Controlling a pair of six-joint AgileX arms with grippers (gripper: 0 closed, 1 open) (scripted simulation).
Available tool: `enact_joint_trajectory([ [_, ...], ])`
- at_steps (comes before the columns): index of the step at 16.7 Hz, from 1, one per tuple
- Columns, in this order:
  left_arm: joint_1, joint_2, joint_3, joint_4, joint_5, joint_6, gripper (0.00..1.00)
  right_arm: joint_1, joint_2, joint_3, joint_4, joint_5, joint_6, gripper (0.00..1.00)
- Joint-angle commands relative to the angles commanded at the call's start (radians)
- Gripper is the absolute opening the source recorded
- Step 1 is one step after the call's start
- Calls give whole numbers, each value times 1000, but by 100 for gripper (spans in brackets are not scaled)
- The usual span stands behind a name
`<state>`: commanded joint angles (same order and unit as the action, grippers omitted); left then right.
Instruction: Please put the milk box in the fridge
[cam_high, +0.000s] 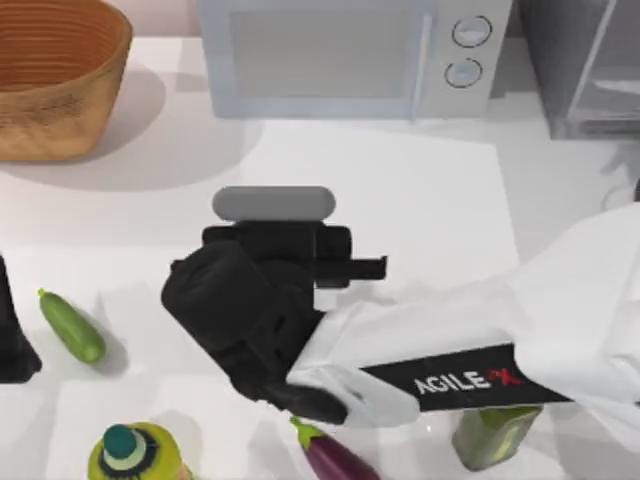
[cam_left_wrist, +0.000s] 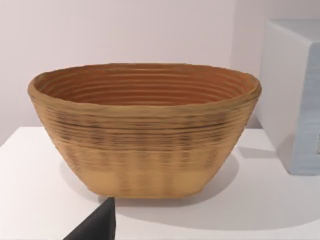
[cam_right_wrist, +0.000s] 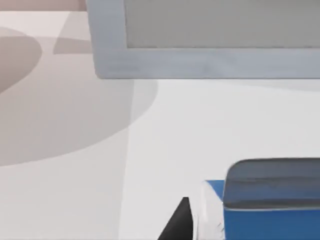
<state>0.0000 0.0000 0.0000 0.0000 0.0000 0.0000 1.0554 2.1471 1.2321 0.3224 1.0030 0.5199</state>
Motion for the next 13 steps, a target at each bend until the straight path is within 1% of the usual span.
enact_joint_trajectory([
  [3,0,0,0,0,0,0,100,0,-102,21,-159,-1,-9,0],
  [5,0,0,0,0,0,0,100,0,-157,48,-215,-3,-6,0],
  [11,0,0,0,0,0,0,100,0,-168,60,-226,-2,-1,0],
  [13,0,0,0,0,0,0,100,-20,-198,30,-229,-28,-6,0],
])
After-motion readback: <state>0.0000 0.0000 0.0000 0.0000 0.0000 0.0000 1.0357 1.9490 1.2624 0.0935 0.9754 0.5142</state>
